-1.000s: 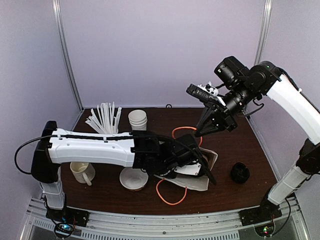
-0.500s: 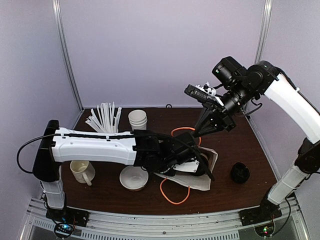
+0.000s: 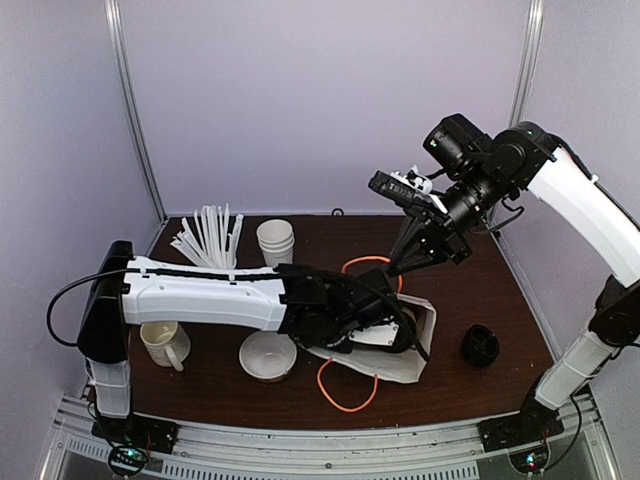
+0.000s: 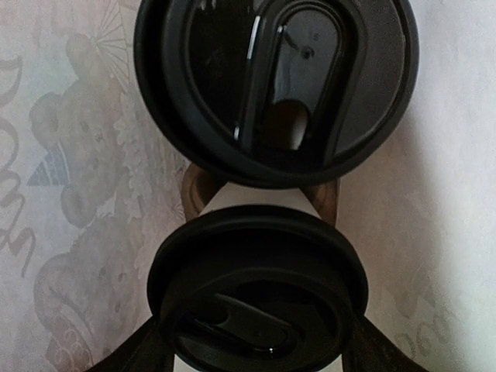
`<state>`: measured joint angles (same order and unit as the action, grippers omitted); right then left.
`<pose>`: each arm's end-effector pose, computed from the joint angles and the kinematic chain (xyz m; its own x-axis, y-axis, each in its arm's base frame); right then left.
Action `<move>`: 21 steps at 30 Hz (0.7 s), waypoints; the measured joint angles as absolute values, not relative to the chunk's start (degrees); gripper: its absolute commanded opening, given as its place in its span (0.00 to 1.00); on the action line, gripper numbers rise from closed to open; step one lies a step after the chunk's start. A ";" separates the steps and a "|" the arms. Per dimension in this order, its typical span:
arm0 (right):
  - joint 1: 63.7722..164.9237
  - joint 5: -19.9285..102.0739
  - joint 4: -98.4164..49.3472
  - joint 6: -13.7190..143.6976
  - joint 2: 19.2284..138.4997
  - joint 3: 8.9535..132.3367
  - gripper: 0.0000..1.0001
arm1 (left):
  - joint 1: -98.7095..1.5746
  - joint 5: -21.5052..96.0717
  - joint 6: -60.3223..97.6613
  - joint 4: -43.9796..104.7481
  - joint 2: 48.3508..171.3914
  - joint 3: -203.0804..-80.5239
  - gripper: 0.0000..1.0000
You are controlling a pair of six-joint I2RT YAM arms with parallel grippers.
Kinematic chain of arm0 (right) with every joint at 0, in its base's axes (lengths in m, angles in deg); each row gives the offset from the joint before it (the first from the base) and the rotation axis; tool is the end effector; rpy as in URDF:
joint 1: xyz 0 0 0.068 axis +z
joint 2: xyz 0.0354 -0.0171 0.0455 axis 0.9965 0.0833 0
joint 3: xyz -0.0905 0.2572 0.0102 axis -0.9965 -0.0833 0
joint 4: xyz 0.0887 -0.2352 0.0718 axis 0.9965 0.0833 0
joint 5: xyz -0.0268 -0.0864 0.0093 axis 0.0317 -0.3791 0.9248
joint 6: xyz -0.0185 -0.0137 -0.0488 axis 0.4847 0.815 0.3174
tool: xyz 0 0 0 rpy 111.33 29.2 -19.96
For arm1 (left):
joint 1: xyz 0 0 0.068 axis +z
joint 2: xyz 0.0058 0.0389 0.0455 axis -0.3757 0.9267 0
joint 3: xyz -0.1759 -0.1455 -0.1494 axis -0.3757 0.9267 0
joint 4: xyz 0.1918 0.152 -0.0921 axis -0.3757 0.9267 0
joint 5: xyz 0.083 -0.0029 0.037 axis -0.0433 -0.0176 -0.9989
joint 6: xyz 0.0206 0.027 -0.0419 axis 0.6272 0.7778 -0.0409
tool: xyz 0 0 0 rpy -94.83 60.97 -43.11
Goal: Pack the takeout coffee
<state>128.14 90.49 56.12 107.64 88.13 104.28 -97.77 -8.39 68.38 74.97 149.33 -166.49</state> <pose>0.1826 0.2106 0.4311 -0.1420 -0.5667 -0.8116 -0.9113 -0.2452 0.3306 0.1280 -0.4142 0.2453 0.2606 0.9635 -0.0609 0.6800 -0.1384 0.7200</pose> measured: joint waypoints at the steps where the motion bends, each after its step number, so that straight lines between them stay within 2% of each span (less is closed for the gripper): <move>1: 128.16 90.49 56.12 107.64 88.13 104.28 0.00 | -97.70 -8.39 68.38 74.88 149.40 -166.49 0.54; 21: 128.22 90.64 57.13 107.70 90.64 106.34 0.00 | -96.63 -9.61 72.18 67.23 150.01 -164.00 0.53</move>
